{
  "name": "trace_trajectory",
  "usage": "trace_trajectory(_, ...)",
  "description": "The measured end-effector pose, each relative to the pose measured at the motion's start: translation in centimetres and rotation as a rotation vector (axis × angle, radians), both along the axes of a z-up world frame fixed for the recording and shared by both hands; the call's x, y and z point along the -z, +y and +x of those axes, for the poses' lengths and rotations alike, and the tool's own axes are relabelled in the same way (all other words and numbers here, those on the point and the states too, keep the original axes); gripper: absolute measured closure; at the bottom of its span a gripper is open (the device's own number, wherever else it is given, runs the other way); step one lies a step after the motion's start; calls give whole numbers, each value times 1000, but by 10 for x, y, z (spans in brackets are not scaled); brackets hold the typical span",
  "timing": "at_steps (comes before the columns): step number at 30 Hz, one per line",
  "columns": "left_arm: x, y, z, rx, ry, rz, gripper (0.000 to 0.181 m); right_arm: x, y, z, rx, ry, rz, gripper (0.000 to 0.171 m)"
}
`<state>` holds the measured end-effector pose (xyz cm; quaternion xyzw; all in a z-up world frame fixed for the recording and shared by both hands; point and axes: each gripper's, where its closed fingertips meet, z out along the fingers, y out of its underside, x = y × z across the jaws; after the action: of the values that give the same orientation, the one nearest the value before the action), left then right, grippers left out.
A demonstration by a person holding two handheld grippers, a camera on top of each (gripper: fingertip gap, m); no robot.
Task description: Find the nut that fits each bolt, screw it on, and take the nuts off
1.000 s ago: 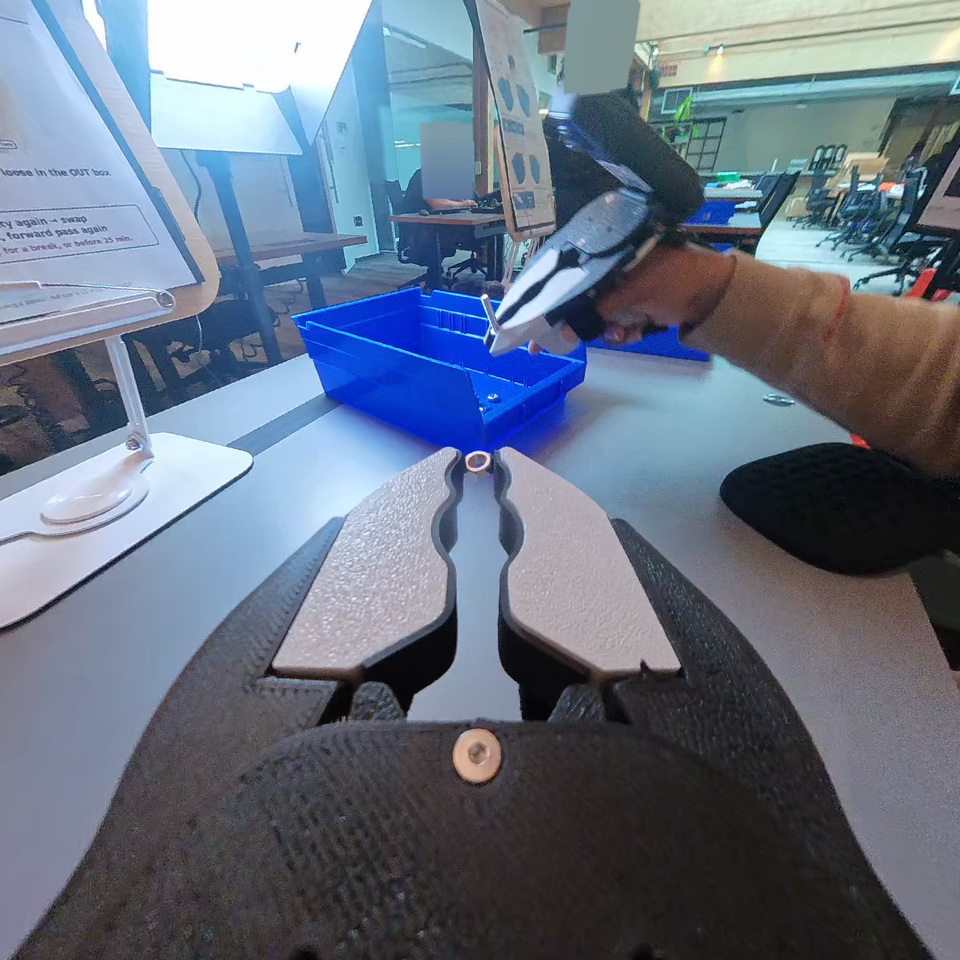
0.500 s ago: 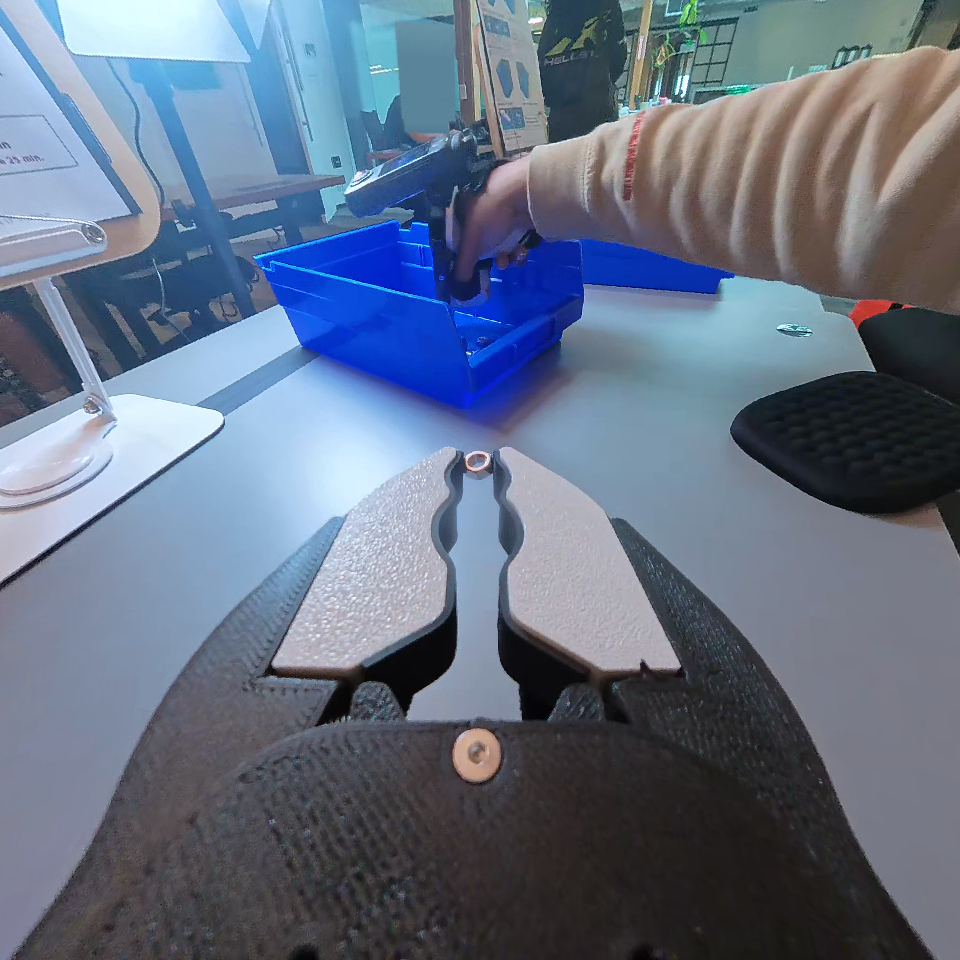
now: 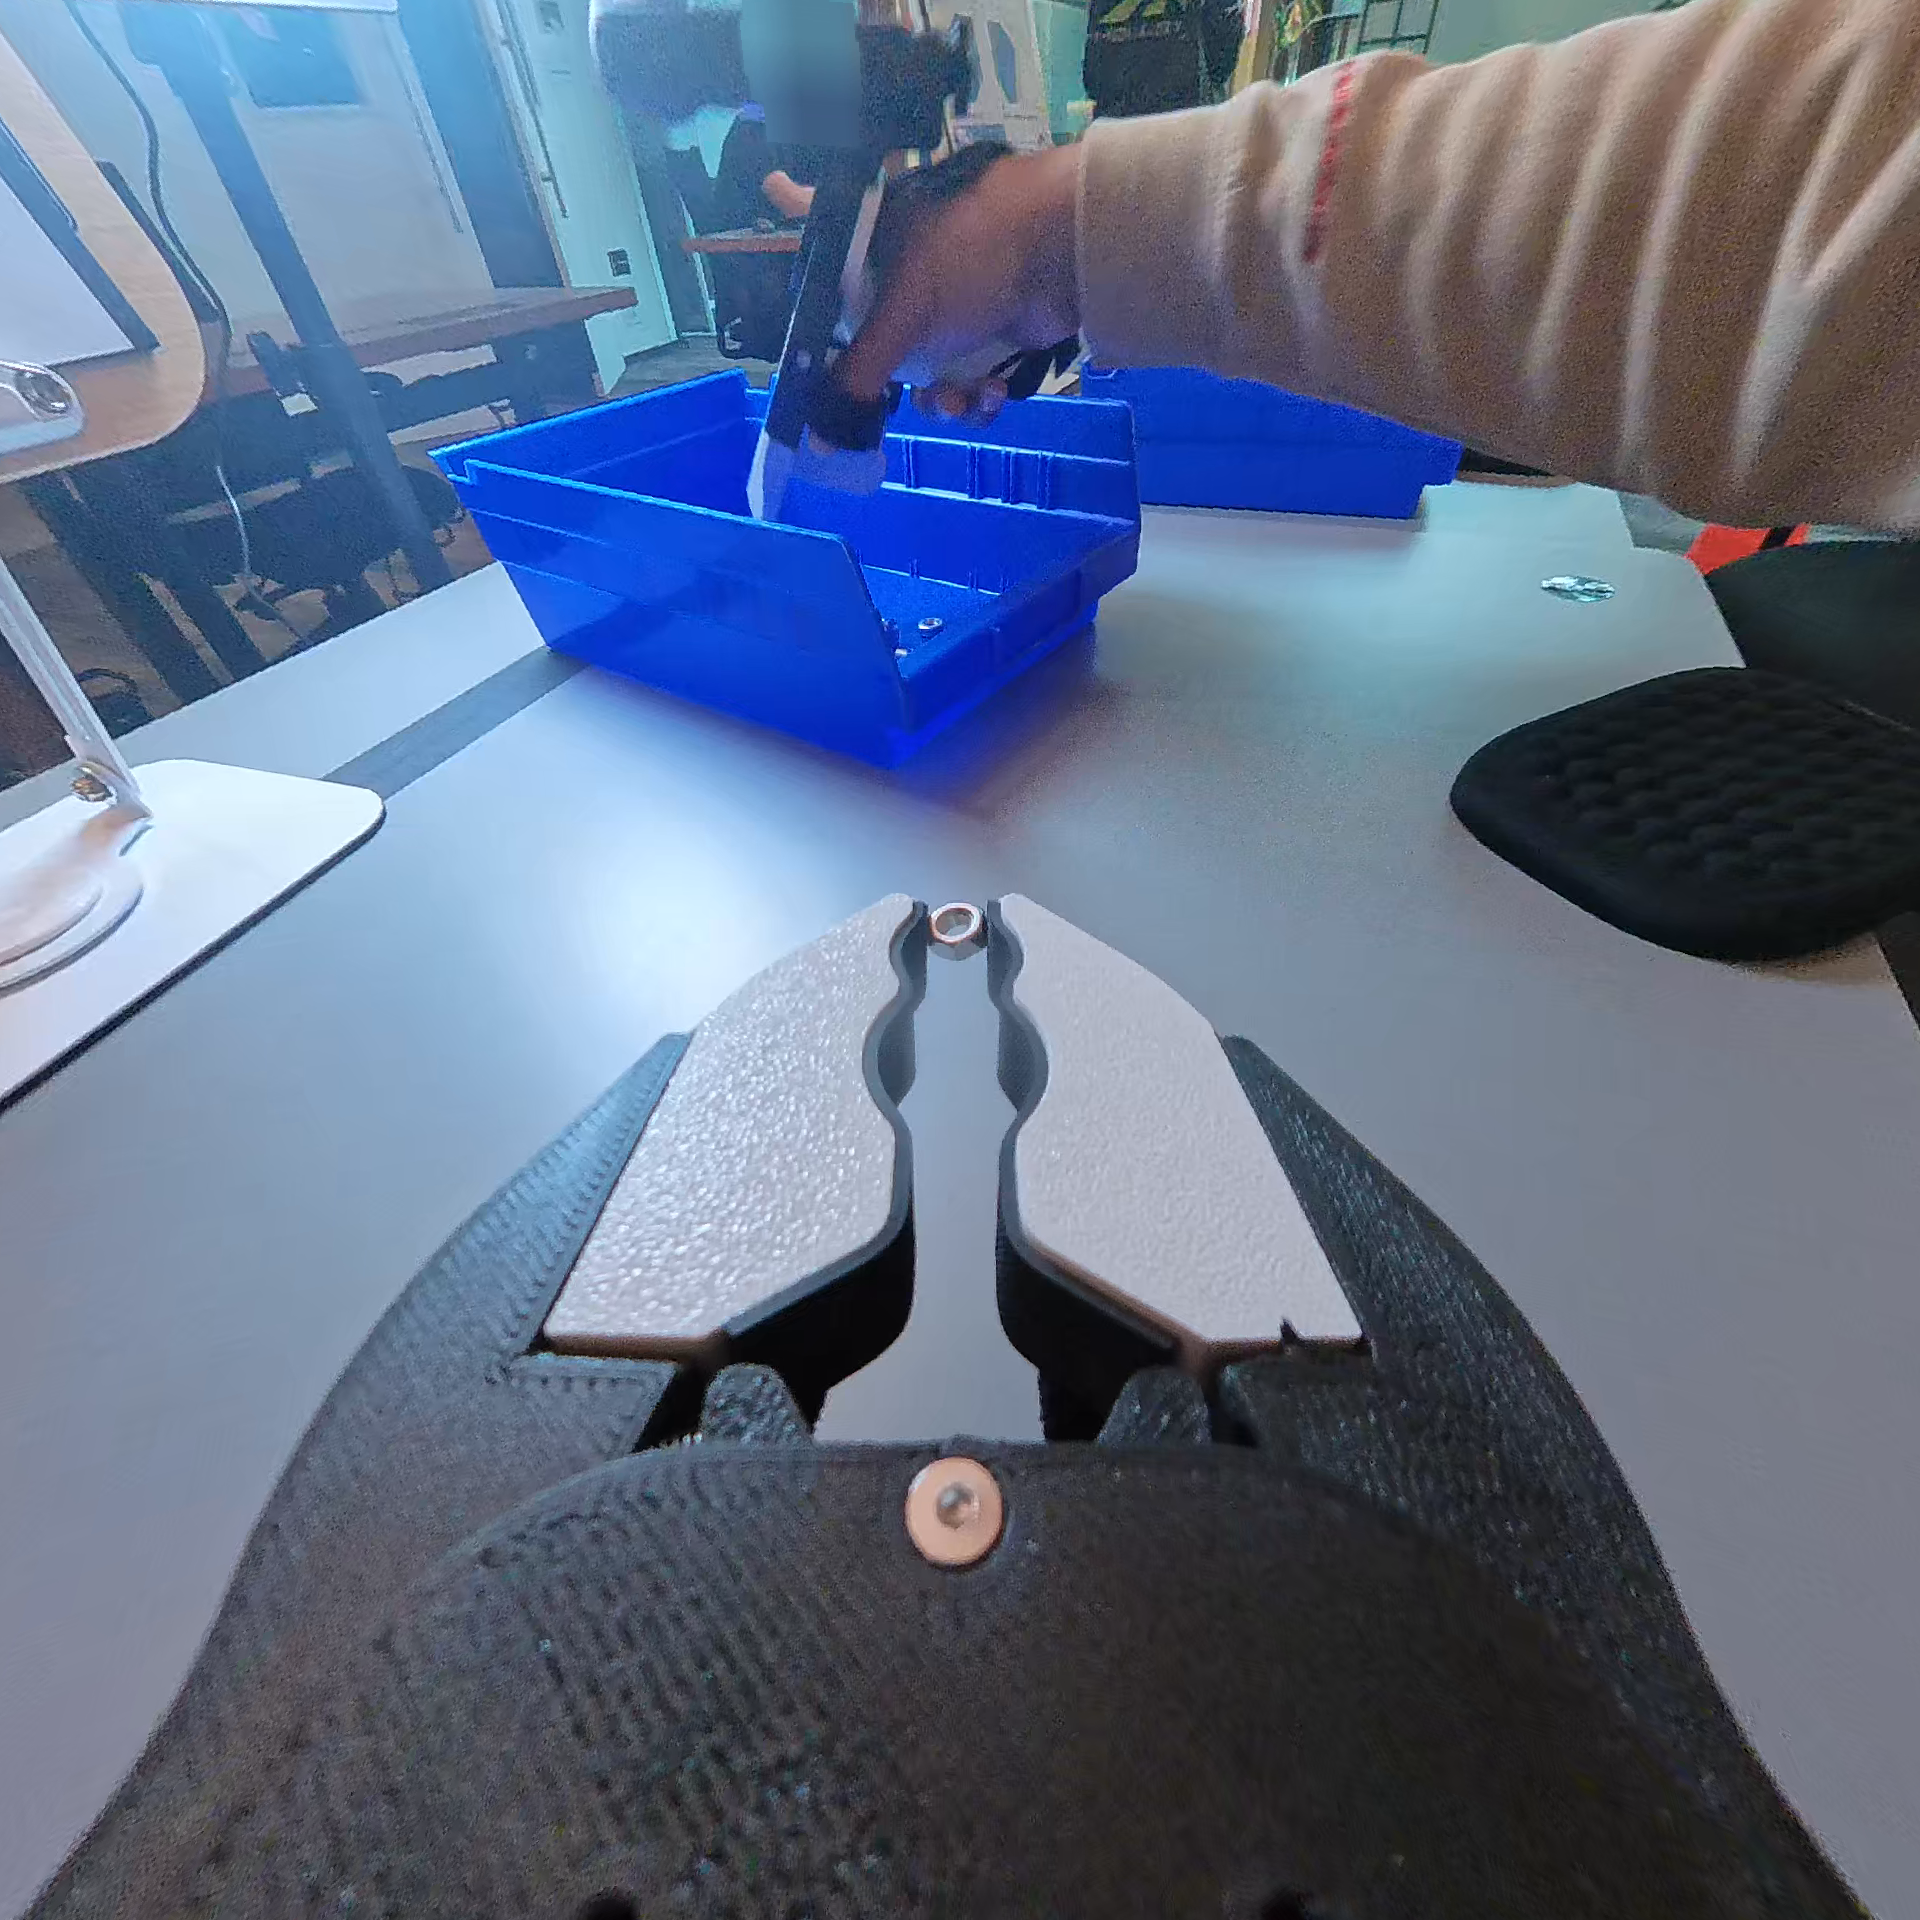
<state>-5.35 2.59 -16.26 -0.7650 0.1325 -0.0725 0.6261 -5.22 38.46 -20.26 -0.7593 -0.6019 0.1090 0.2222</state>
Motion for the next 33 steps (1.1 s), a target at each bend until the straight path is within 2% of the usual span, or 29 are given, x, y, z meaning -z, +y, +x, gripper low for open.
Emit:
trace_trajectory(1, 0, 0, 0, -6, 15, 2, 171, -19, -28, -10, -74, 104, -16, 141)
trace_trajectory(4, 3, 2, -2, -38, 81, 1, 171, -71, -143, -23, -327, 349, -120, 141)
trace_trajectory(6, 6, 3, -3, -72, 140, -6, 171, -89, -218, -19, -446, 442, -183, 141)
trace_trajectory(9, 7, 5, -8, -160, 279, -7, 171, -88, -300, -11, -530, 493, -215, 142)
trace_trajectory(12, 2, 4, -13, -243, 427, 18, 171, -72, -347, -11, -548, 504, -272, 142)
trace_trajectory(17, -8, 1, -17, -320, 596, 64, 171, -56, -374, -20, -533, 514, -325, 140)
trace_trajectory(26, -12, -2, -20, -376, 797, 88, 171, -51, -380, -24, -535, 527, -269, 149)
trace_trajectory(33, -23, -5, -11, -355, 753, 152, 170, -64, -389, -18, -623, 665, -371, 160)
